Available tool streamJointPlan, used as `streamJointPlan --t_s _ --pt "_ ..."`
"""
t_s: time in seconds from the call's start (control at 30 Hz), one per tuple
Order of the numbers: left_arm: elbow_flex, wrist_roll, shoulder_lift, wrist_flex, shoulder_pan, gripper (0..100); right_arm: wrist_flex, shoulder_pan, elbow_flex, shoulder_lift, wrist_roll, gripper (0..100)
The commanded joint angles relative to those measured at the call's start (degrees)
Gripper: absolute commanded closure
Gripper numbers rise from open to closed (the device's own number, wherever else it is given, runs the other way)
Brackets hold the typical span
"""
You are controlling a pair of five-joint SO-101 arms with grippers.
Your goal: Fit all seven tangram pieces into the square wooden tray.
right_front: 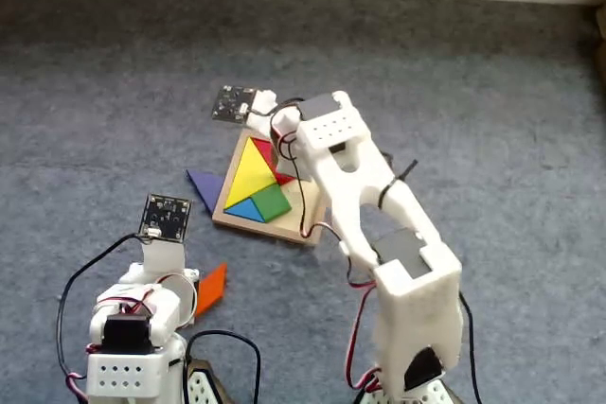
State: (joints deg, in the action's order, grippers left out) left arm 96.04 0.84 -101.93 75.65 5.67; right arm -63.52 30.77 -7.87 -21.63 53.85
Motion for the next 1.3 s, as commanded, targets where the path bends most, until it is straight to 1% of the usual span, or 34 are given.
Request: streamJointPlan --t_s 0.0,0.1,0.2,0.33,0.4,0.53,0.7,0.8,0.9,1.1,1.27 --pt "1.1 0.3 -2.3 0.4 0.6 99 2.5 0.2 6.5 13.0 0.8 99.3" --pt "1.1 0.3 -2.3 0.4 0.6 99 9.0 0.4 17.0 21.1 0.8 99.3" --pt "1.1 0.3 -2.3 0.4 0.6 99 21.1 0.0 28.4 26.0 1.7 99.3" --pt "1.1 0.3 -2.3 0.4 0.6 99 40.2 -1.1 41.5 27.3 11.3 99.3" --pt "1.1 0.3 -2.3 0.4 0.6 99 49.5 -1.3 46.7 27.2 11.6 99.3" --pt "1.1 0.3 -2.3 0.4 0.6 99 64.1 -2.2 54.5 27.2 11.8 99.3" --pt "1.1 0.3 -2.3 0.4 0.6 99 77.8 -2.7 61.6 27.2 11.9 99.3" --pt "1.1 0.3 -2.3 0.4 0.6 99 82.4 -2.7 64.5 27.1 11.9 99.0" --pt "1.1 0.3 -2.3 0.4 0.6 99 83.4 -2.7 66.1 27.1 12.0 98.1" --pt "1.1 0.3 -2.3 0.4 0.6 99 83.6 -4.0 67.9 27.3 11.6 81.9" --pt "1.1 0.3 -2.3 0.4 0.6 99 83.8 -4.4 68.7 27.9 11.8 81.1"
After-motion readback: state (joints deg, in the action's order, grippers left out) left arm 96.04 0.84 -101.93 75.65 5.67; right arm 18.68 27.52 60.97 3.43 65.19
